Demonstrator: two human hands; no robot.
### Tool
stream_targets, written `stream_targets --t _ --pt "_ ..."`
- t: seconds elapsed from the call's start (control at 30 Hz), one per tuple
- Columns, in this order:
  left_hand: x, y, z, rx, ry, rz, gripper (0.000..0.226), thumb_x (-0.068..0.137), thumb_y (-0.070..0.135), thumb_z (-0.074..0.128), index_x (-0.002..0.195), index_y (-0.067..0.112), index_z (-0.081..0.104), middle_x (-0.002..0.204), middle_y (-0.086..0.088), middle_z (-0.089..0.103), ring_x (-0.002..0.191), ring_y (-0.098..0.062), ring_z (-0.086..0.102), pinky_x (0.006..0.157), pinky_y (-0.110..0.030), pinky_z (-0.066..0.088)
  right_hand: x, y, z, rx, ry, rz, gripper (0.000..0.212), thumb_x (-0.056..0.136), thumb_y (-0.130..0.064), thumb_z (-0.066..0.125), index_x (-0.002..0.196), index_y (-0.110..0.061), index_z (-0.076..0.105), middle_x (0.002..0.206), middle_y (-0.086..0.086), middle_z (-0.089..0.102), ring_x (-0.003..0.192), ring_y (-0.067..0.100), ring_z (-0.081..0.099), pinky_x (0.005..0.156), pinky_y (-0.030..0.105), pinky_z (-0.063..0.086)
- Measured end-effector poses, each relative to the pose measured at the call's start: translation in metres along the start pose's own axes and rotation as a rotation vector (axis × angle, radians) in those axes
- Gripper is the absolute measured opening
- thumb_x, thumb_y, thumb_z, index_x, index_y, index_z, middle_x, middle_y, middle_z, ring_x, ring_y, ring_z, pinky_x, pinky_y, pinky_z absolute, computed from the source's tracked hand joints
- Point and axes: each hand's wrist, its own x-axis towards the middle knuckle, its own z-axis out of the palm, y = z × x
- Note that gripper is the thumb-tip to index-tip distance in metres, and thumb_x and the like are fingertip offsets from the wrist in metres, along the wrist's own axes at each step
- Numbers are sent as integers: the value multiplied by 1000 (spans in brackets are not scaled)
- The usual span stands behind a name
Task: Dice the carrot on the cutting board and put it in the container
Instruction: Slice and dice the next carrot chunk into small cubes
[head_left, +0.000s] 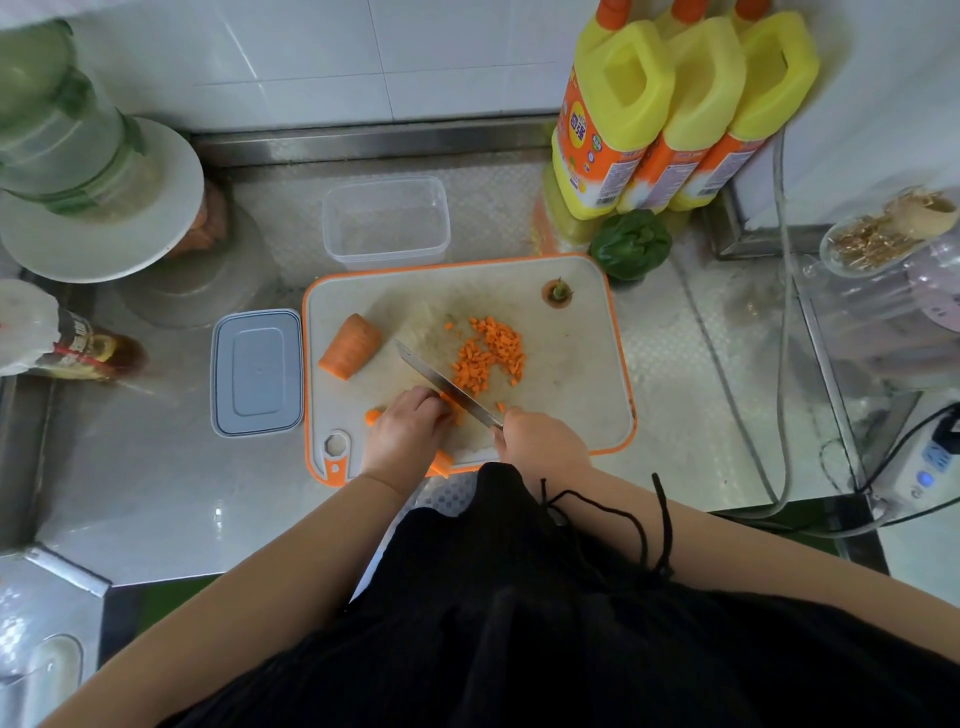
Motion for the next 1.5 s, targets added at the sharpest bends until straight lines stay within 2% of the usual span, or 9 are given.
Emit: stream_targets --t 0.33,0.5,0.6,0.7,0.9,1.13,1.33,1.43,1.5 --pt "0 -4 4 -8 -30 -27 32 88 27 47 82 7 72 87 -6 66 77 -28 63 58 -40 55 5 1 8 -65 10 -21 18 100 -19 41 106 -9 54 96 8 65 88 26 64 69 33 47" --pt "-1 -1 3 -2 -12 -30 31 88 27 48 81 9 72 84 -6 65 74 -27 62 54 -38 53 13 -1 13 -92 -6 -10 36 103 -34 33 110 -6 55 101 10 65 93 27 63 75 35 49" --pt "-1 -1 2 -6 18 2 27 89 23 51 81 9 72 85 -5 66 74 -26 63 57 -37 53 16 3 6 15 -42 -4 36 103 -36 34 103 -7 56 93 8 63 90 28 61 71 33 44" --pt "-2 -2 2 -3 23 17 25 90 22 52 82 9 71 86 -4 65 76 -26 63 60 -37 54 17 12 -5 147 -89 19 34 102 -36 37 79 -11 45 69 0 47 77 24 52 64 31 36" --pt "-4 2 -6 -26 23 -42 29 90 30 51 84 10 71 88 -3 65 78 -24 62 63 -33 53 2 8 -14 69 -36 -43 33 103 -35 34 101 -7 53 84 6 56 79 24 56 63 31 38" --pt "-6 -1 -2 28 -30 -36 30 85 26 49 81 9 73 84 -6 66 75 -30 64 58 -40 56 -1 2 5 -19 13 -71 26 100 -30 39 103 -10 55 88 7 63 82 27 63 74 41 55" --pt "-6 0 -1 -4 -38 -60 31 86 27 49 86 13 76 90 -2 69 79 -27 65 61 -37 57 4 -1 12 -78 -25 -66 14 93 -15 54 107 -12 55 87 2 60 84 24 63 62 31 45" --pt "-6 1 0 -24 -37 -65 30 87 26 49 87 14 77 91 -1 69 80 -26 65 62 -36 56 6 -4 15 -61 -7 -54 17 99 -21 47 108 -10 56 95 6 64 90 26 64 65 31 44" --pt "-6 -2 1 -17 -38 -55 28 87 24 51 85 12 76 88 -3 69 79 -26 65 60 -40 56 6 -3 13 -30 1 -45 30 102 -31 37 107 -8 56 97 8 64 91 27 63 70 34 47"
